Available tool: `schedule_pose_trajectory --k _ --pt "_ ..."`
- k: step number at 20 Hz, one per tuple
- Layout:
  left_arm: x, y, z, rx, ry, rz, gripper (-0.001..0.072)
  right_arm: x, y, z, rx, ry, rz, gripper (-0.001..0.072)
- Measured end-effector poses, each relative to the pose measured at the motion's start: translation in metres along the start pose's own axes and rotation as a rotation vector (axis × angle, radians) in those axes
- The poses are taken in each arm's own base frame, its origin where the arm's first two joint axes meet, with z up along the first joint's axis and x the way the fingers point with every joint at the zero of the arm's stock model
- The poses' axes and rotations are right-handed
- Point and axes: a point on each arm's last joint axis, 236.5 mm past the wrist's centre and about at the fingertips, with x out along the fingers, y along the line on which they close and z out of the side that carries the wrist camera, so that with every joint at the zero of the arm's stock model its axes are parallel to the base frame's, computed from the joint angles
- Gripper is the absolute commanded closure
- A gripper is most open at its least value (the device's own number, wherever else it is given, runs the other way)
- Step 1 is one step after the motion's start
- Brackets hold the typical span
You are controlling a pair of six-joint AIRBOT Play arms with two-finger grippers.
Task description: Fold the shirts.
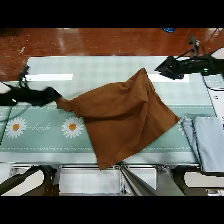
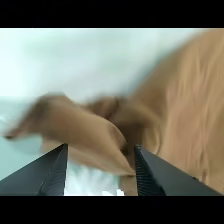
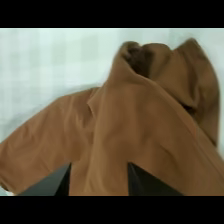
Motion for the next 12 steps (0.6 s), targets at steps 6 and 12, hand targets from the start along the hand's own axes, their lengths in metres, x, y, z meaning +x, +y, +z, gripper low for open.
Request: schedule_pose_trajectory --k 6,12 --pt "-0.022 0.021 0.046 -0.082 -0.047 -0.016 0.0199 -0.059 -0.06 -0.117 0.044 0.208 -0.228 0.0305" --pt "0.045 -0.002 0.023 -0.028 0.2 -0.151 0.0199 -0.055 -0.079 -0.253 0.167 0.358 -0.248 0.0305"
